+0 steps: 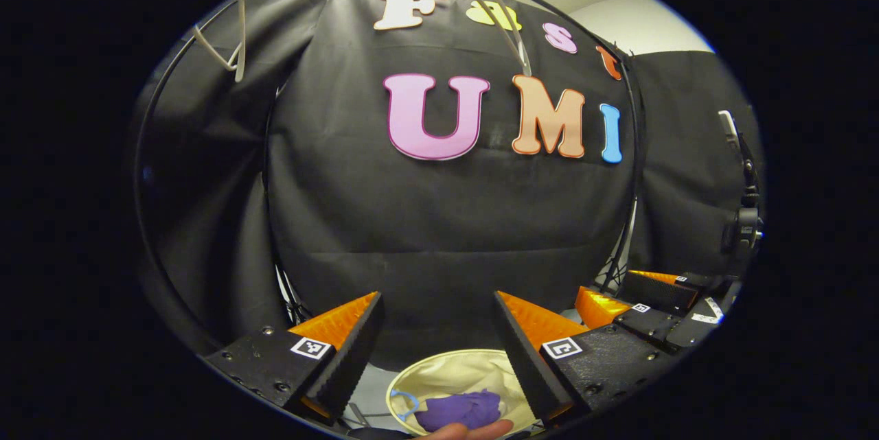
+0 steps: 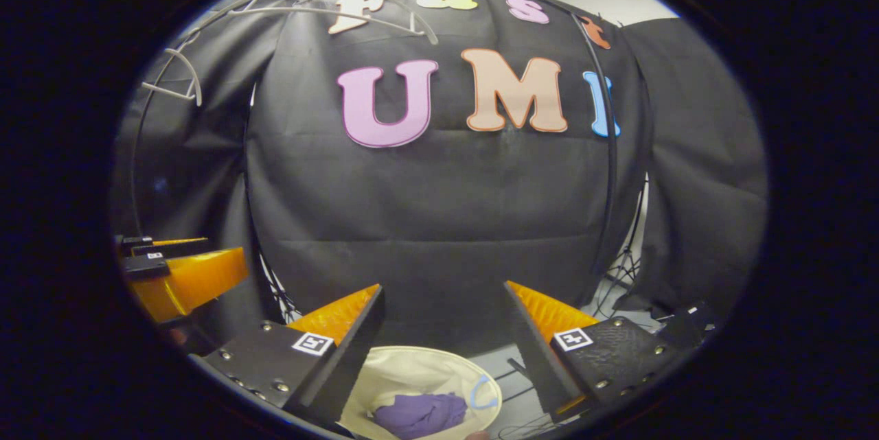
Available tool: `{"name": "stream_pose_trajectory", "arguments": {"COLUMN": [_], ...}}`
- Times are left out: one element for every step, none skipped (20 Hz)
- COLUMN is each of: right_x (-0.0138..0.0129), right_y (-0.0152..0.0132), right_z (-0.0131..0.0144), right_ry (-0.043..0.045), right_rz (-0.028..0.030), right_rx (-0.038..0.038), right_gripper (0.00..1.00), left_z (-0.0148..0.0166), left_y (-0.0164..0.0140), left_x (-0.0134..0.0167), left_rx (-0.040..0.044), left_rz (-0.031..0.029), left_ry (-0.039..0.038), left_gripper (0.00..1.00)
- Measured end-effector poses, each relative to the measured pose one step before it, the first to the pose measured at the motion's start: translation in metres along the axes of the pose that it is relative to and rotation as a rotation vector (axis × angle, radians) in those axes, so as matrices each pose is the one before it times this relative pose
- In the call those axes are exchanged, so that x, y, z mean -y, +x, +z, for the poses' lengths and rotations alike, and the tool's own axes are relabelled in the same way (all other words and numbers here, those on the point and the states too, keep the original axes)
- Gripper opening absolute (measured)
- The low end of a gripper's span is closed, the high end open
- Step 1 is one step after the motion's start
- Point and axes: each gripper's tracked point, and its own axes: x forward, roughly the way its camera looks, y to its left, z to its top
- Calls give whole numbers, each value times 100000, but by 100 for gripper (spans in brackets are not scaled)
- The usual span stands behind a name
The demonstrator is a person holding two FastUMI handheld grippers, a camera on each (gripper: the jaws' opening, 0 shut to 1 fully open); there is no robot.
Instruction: Grasp the clothes on the hanger with both hands and then place them into the laundry hamper below.
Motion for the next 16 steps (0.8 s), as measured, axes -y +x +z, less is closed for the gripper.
{"name": "stream_pose_trajectory", "arguments": {"right_x": [-21,83,84,22,17,49,-42,-112,-173,-180,-16,70,-55,-170,-49,-43], "right_y": [-7,81,-19,29,58,-54,-64,2,-142,-13,-84,-96,-381,-229,-32,-174], "right_z": [798,863,626,961,960,1213,1162,1115,952,1021,1018,1209,711,972,700,988], "right_ry": [248,272,-15,-202,-86,-55,184,280,374,271,-17,-473,-169,-47,29,20], "right_rz": [138,-256,-432,51,-113,38,409,619,630,861,197,32,287,367,415,524], "right_rx": [1860,1428,1290,1459,1733,2158,2272,1602,1310,945,1025,1145,951,703,217,548], "right_gripper": [100,100,100,100,100,100,100,100,100,100,100,100,100,100,100,100], "left_z": [920,626,376,505,558,694,580,629,541,720,858,874,759,884,795,928], "left_y": [343,50,-27,118,45,54,2,-7,-99,-119,-89,-91,-152,-212,-208,-172], "left_x": [-35,629,324,-84,-125,-112,-201,-135,-9,116,210,81,-118,-81,-151,-115], "left_rx": [2712,1377,-5,487,841,754,814,454,-245,9,434,791,241,484,774,823], "left_rz": [631,-2171,-920,-22,88,404,805,547,437,-253,-504,-358,203,542,660,745], "left_ry": [-1027,-1014,-1164,-659,150,1004,1122,987,953,424,-97,-360,-388,-50,-24,-126], "left_gripper": [92,93,93,96,96,93,96,96,92,92,96,96,96,92,92,93]}}
